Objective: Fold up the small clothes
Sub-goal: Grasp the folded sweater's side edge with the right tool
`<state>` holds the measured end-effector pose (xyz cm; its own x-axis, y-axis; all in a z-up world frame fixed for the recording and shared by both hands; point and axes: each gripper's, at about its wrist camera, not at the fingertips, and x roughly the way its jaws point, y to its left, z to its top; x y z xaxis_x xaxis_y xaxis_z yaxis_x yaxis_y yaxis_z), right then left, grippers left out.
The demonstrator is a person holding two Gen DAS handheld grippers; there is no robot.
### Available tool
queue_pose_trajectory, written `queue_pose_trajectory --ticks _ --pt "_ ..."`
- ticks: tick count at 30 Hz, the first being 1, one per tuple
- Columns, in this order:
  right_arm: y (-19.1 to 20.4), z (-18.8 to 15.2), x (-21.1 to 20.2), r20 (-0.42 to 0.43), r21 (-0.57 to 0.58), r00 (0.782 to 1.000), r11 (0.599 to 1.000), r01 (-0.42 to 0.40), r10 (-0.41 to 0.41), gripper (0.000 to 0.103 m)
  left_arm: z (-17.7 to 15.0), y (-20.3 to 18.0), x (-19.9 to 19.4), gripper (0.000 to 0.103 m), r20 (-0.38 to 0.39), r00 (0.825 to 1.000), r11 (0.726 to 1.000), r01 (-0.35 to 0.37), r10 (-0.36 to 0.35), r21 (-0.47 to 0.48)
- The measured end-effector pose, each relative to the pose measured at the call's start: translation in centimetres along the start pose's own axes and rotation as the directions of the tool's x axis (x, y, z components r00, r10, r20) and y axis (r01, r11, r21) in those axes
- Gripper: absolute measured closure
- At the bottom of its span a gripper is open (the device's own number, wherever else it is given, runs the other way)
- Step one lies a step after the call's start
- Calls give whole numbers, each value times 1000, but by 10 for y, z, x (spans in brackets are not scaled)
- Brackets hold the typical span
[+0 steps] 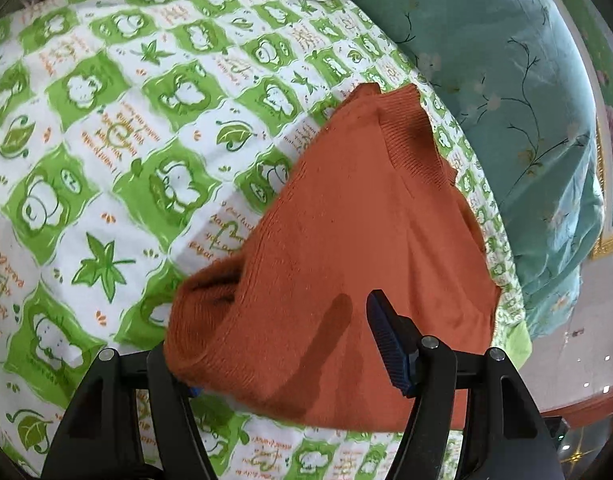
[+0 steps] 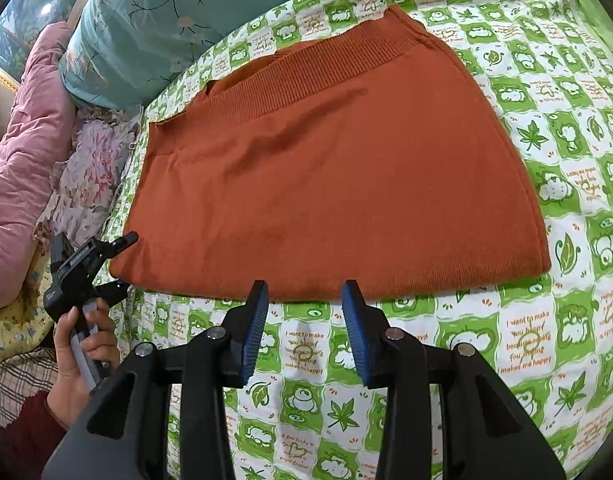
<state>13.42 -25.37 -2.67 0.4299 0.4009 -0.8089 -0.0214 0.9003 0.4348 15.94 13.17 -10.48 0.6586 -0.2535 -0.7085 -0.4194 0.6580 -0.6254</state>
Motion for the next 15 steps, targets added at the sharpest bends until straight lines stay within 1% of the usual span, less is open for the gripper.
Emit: queue_pose_trajectory --ticks 4,6,7,8,9,10,13,15 --pt "-6 6 5 -8 6 1000 1000 -5 5 63 -1 -8 1 39 19 999 999 -33 32 36" --pt "-9 10 8 -13 5 1000 1000 -9 9 63 -1 -10 -1 43 25 999 998 -35 33 48" --pt "-10 11 9 -16 3 1000 1000 -11 11 63 -1 -12 -2 55 28 999 998 -33 31 58" --pt "-11 12 11 -18 1 1000 1000 -13 13 63 0 -16 -3 71 31 999 997 -30 28 75" --pt "-12 14 11 -19 0 1000 1000 -15 15 63 1 -19 -6 78 33 999 995 -31 28 94" --pt "-14 16 12 -20 -2 1000 1000 -21 21 63 1 -25 -8 87 41 999 992 -32 27 123" --pt "-15 23 11 -13 -8 999 999 -34 34 63 0 -47 -18 90 61 998 975 -20 6 221" --pt "-16 28 9 -3 -14 999 999 -46 46 63 -3 -71 -25 90 68 997 956 5 -26 294"
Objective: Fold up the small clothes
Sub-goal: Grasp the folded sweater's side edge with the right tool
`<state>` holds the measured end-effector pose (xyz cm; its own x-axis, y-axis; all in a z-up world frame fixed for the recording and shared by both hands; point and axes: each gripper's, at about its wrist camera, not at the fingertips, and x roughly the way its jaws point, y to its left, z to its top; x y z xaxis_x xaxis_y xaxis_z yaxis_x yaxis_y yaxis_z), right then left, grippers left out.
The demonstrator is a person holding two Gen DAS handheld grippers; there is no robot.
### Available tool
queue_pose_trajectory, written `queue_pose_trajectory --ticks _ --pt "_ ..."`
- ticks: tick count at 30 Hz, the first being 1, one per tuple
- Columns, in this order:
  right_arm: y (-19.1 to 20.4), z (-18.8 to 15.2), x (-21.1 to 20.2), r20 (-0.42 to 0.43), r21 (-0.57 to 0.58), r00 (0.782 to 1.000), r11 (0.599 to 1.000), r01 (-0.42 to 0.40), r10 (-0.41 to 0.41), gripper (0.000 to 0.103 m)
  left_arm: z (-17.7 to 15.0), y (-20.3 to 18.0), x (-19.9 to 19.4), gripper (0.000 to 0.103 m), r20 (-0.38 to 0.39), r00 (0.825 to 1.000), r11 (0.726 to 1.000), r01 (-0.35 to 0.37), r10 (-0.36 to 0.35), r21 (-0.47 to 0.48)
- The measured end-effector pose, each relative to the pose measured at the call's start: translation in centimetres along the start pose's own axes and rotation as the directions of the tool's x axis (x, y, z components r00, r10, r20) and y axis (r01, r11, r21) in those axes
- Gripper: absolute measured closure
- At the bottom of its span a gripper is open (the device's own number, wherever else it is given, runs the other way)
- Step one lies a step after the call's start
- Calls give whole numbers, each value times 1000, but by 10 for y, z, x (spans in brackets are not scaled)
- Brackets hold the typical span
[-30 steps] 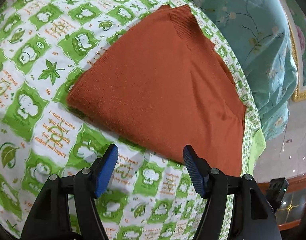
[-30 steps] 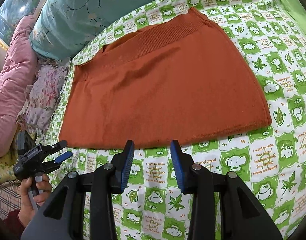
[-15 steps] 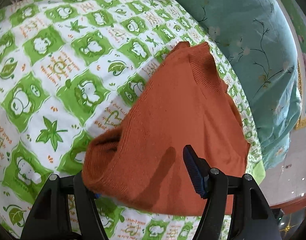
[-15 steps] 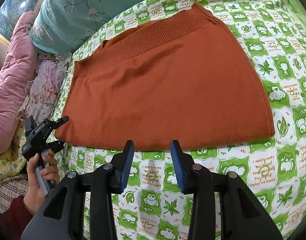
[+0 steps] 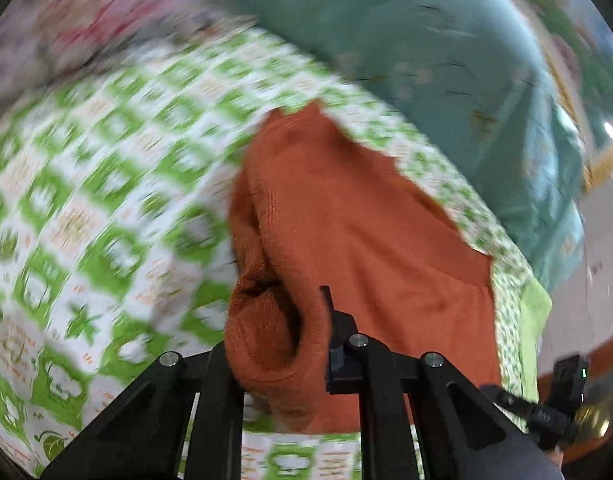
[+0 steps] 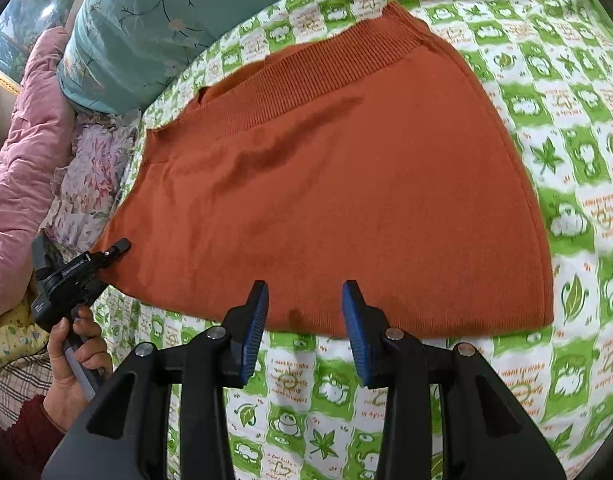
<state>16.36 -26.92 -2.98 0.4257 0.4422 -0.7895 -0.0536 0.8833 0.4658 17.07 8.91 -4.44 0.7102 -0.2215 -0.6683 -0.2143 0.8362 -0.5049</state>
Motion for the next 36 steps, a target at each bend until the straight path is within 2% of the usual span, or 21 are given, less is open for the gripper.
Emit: queue_pose_trajectory --ticks 3,6,9,12,15,17,18,20,24,29,31,33,34,36 --pt "-3 9 -4 16 3 1000 1000 -21 21 63 1 -42 -3 91 6 998 993 55 -56 108" --pt "-10 16 -8 31 26 998 998 -49 48 63 -7 -89 3 92 -29 990 971 139 -136 194" --pt "-19 24 -13 49 53 997 996 -67 64 63 -26 -130 17 92 -108 971 936 236 -215 262" --pt "-28 32 -16 63 84 994 992 -91 86 63 -54 -159 41 92 -202 951 901 290 -234 322" --pt "-37 42 -11 62 127 991 984 -129 122 63 -75 -170 69 92 -271 945 891 278 -185 360" --pt "-37 51 -3 45 134 989 980 -146 141 62 -80 -168 78 92 -284 945 890 266 -164 371" --pt "-37 55 1 38 138 988 978 -156 152 59 -81 -168 82 92 -290 945 892 259 -154 371" --pt "-33 66 12 31 147 983 971 -186 183 45 -82 -168 85 92 -296 945 892 249 -139 377" --pt "-16 88 29 37 121 974 967 -226 223 43 -87 -172 86 92 -289 952 880 221 -101 419" --pt "8 121 61 20 67 979 977 -204 203 43 -89 -184 89 91 -264 963 867 179 -57 466" --pt "12 129 75 -4 51 985 984 -169 170 44 -90 -187 88 91 -257 965 862 169 -47 478" --pt "19 133 85 -33 8 991 991 -131 131 68 -90 -192 88 91 -248 968 854 160 -37 495" --pt "23 135 85 -42 -16 993 993 -113 112 85 -89 -195 87 91 -244 969 849 157 -35 504" --pt "28 139 73 -21 -44 992 991 -124 124 89 -85 -204 80 91 -235 971 840 170 -52 516"
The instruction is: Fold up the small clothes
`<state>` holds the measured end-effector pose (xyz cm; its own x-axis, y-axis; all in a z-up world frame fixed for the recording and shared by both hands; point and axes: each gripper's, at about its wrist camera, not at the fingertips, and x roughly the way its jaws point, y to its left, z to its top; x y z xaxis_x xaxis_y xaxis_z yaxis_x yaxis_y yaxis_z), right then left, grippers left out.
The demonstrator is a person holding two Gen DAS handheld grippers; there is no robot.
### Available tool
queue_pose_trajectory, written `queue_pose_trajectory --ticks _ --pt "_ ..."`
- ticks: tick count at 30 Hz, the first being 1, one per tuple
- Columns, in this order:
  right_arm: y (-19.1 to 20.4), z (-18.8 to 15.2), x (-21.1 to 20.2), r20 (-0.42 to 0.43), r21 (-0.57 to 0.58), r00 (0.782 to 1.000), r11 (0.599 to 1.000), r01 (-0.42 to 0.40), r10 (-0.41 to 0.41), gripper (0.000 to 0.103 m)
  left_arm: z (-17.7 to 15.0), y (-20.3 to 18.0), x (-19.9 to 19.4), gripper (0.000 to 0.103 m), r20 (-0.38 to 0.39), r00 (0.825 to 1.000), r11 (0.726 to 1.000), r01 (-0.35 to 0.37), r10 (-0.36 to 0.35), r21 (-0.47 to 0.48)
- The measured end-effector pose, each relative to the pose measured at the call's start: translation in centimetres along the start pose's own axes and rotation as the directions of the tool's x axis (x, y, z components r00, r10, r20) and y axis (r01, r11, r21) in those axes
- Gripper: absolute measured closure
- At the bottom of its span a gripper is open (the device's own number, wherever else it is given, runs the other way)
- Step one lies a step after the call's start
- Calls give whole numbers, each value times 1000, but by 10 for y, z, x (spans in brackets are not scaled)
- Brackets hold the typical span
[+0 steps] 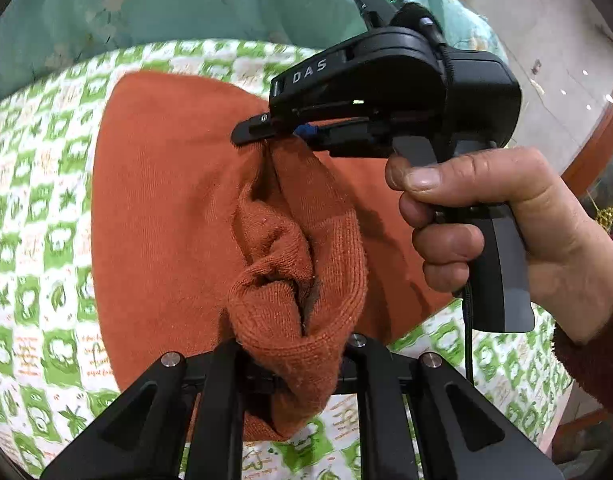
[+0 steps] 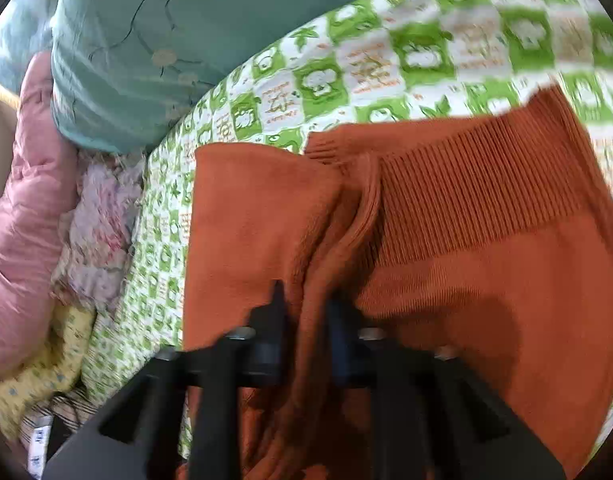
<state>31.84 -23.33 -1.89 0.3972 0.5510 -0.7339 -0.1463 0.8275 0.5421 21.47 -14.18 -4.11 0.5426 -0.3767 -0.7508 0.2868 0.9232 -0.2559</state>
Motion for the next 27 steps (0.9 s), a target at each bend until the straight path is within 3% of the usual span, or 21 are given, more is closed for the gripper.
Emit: queue_pose_trajectory --ticks 4,6,14,20,25,27 --pt "3 10 -51 110 -63 992 997 -50 57 90 21 -22 -11 91 55 995 996 81 -82 28" --pt "-4 14 -72 142 -88 989 996 -29 41 91 30 -37 -3 90 52 991 991 124 -126 44" --pt "-82 10 -77 103 2 991 996 85 -85 91 33 -63 63 90 -53 982 982 183 -180 48" --pt "-97 9 -70 91 -7 992 996 92 -91 91 36 -61 87 88 -86 980 983 184 -182 16" --pt "-102 8 -67 85 -13 992 995 99 -98 91 25 -72 83 75 -114 972 978 208 -206 6" --pt "-105 7 -68 83 -9 991 995 102 -101 90 22 -77 86 65 -123 970 977 214 -211 5"
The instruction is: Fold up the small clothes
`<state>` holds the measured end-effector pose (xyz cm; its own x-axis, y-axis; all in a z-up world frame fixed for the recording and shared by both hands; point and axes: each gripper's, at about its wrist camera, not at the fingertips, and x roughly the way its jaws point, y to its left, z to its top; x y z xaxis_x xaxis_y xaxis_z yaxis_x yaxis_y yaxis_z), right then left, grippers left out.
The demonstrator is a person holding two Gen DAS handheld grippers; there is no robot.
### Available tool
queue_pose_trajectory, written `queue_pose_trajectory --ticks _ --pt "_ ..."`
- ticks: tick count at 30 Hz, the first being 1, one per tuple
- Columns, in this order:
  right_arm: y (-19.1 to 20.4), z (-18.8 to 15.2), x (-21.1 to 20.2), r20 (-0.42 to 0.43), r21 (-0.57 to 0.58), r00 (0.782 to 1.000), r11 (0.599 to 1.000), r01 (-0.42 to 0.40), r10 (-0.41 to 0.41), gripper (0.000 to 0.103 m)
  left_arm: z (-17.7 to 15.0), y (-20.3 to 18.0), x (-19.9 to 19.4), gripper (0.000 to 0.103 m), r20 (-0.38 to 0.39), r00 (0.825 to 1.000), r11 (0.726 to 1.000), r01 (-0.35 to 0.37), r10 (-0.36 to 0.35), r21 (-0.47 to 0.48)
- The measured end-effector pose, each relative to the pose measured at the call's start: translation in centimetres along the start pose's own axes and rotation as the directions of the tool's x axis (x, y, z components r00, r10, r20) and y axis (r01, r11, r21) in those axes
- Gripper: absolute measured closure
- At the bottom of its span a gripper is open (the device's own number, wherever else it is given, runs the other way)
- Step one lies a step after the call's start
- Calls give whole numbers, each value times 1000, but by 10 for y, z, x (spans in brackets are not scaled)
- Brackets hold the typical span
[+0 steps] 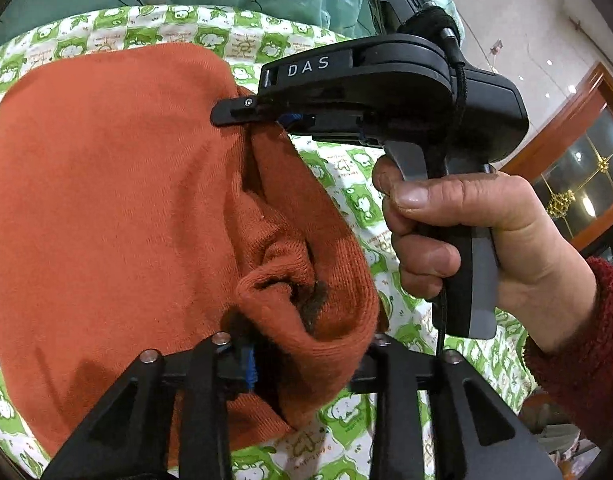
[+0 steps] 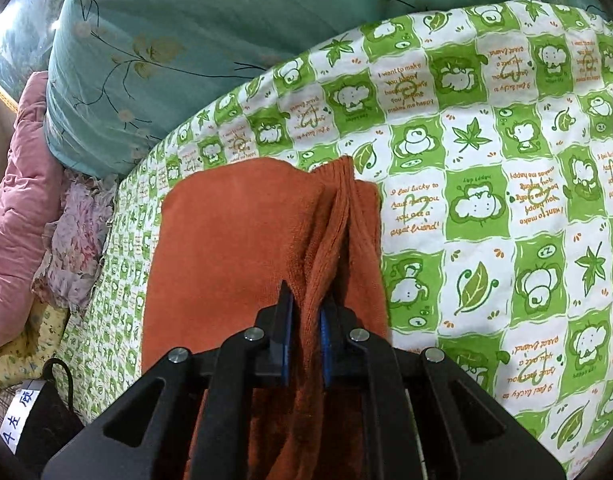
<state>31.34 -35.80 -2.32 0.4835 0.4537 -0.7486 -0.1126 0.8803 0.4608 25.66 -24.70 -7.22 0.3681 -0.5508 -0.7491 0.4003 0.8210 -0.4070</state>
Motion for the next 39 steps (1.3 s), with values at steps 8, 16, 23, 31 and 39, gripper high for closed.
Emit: queue_pose_trajectory --ticks 8,16,23,31,39 --pt "3 -9 -24 32 16 996 997 78 -79 76 -15 4 -30 44 -5 1000 999 14 -15 -39" --pt "7 -37 -61 102 77 992 995 67 -75 36 -31 44 -80 34 30 998 990 -57 61 -128" --pt "2 -49 -49 49 98 996 993 64 -69 27 -32 115 -99 29 36 993 941 -96 113 -324" --pt "0 -55 -28 -28 89 999 996 29 -26 23 -17 159 -73 28 21 998 894 -42 58 -446" --pt "-5 -54 0 -83 86 997 996 9 -2 24 5 169 -38 31 44 997 896 -41 67 -441"
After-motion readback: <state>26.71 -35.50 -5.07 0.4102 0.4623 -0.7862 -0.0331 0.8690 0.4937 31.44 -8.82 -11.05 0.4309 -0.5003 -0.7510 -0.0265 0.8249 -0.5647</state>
